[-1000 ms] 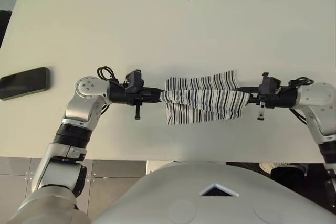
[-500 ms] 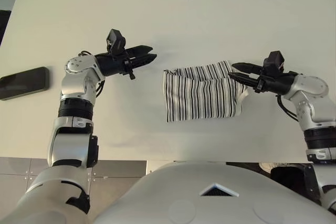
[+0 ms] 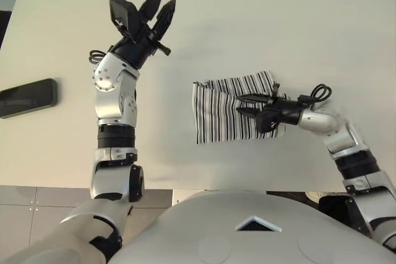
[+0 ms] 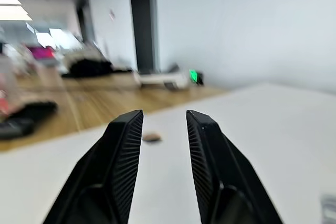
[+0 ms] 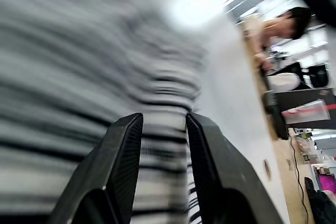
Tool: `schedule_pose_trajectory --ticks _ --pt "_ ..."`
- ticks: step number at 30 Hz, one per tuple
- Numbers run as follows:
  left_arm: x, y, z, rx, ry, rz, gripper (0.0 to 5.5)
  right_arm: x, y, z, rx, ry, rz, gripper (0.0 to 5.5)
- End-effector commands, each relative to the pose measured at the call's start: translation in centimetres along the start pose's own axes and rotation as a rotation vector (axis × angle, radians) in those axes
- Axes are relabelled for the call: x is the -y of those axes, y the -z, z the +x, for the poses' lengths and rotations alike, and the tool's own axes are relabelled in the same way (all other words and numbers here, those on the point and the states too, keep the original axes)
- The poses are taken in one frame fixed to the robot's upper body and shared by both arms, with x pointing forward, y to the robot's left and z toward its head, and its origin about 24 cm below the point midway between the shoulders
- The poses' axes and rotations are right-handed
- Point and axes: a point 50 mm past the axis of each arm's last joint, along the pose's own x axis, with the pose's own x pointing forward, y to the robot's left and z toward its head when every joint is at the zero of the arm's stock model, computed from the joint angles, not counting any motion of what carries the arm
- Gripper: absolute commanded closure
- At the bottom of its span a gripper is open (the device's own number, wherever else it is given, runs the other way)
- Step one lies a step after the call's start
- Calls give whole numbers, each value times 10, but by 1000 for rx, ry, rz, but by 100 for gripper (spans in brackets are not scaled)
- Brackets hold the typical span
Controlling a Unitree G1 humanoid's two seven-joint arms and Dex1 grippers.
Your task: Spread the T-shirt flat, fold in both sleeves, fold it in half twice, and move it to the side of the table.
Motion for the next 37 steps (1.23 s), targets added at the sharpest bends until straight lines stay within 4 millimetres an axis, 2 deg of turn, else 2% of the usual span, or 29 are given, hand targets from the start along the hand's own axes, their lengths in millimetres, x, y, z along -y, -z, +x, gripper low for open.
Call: schedule_pose_trajectory --ticks 1,4,6,8,10,12,15,17,20,22,24,26,28,30,33,35,37 --pt "8 -15 -6 168 -97 -32 397 -5 55 -23 -328 -143 -160 397" --pt "23 -16 -5 227 -80 -24 397 9 102 -75 -628 -137 -201 397" --pt "28 -23 -2 299 -99 -100 397 25 125 -113 -815 -69 -187 397" --pt "28 -32 2 374 -130 -151 397 40 137 -142 -948 16 -170 397" --pt "28 -34 6 398 -140 -166 397 54 141 -151 -992 107 -173 397" --pt "27 -33 9 397 -143 -161 397 73 139 -145 -966 229 -233 397" --pt "26 -39 11 441 -164 -232 397 136 111 -141 -860 701 -440 397" --pt "25 -44 15 450 -179 -246 397 166 87 -140 -797 949 -517 397" --pt "24 -48 33 403 -207 -200 397 189 56 -125 -682 1196 -484 397" --pt "22 -64 51 426 -248 -78 397 194 39 -109 -551 1307 -346 397" --pt "24 -76 65 457 -277 31 397 190 28 -92 -375 1381 -129 397" --pt "28 -80 76 454 -288 93 397 181 22 -76 -195 1410 109 397" --pt "30 -84 82 465 -301 126 397 173 19 -69 -95 1400 244 397" --pt "31 -85 86 474 -306 142 397 169 16 -70 -55 1412 302 397" --pt "27 -83 79 499 -324 153 397 167 10 -65 20 1399 359 397" --pt "26 -78 80 496 -335 136 397 158 6 -45 127 1306 492 397" --pt "30 -72 83 484 -326 142 397 153 6 -35 205 1269 607 397"
